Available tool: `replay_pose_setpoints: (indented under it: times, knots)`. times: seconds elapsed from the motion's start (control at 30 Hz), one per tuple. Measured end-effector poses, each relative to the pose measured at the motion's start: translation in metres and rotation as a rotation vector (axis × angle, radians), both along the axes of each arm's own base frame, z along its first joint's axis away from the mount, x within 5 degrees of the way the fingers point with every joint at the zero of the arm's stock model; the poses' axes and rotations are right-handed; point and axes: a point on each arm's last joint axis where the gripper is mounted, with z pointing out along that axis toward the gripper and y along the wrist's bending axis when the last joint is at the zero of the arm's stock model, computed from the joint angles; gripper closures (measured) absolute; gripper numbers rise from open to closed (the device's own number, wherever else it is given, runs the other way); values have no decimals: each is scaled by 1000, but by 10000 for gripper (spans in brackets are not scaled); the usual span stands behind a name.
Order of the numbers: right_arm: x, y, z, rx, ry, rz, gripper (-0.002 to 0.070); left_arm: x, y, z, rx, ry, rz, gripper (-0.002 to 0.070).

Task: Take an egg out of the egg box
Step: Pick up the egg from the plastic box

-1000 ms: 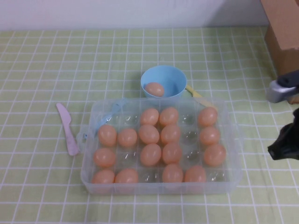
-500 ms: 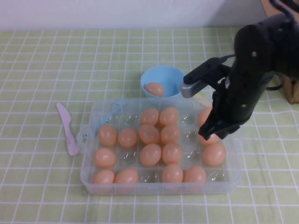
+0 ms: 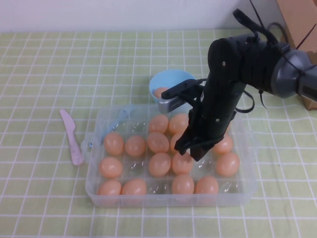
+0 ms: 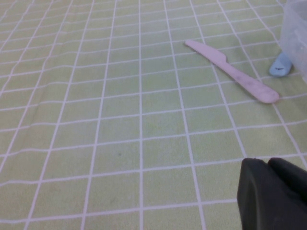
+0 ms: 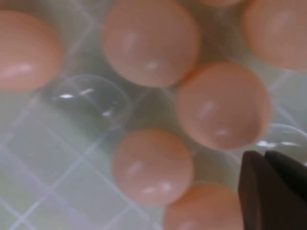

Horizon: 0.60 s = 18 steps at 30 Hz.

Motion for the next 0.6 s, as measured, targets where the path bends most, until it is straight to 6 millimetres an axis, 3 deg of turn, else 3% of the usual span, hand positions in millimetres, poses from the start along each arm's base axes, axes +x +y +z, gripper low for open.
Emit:
replay_pose_setpoints:
  times: [0.2,0.33,0.53,0.6]
  knots:
    - [-12,17,1,60,26,75,688,0,0,0,0,0,0,678]
    - [-16,30,2,89,-11,98,617,0,0,0,0,0,0,678]
    - [-13,34,3,117,-58,90,267,0,0,0,0,0,0,678]
    - [-12,33,3,104,-64,81,188,0,0,0,0,0,0,678]
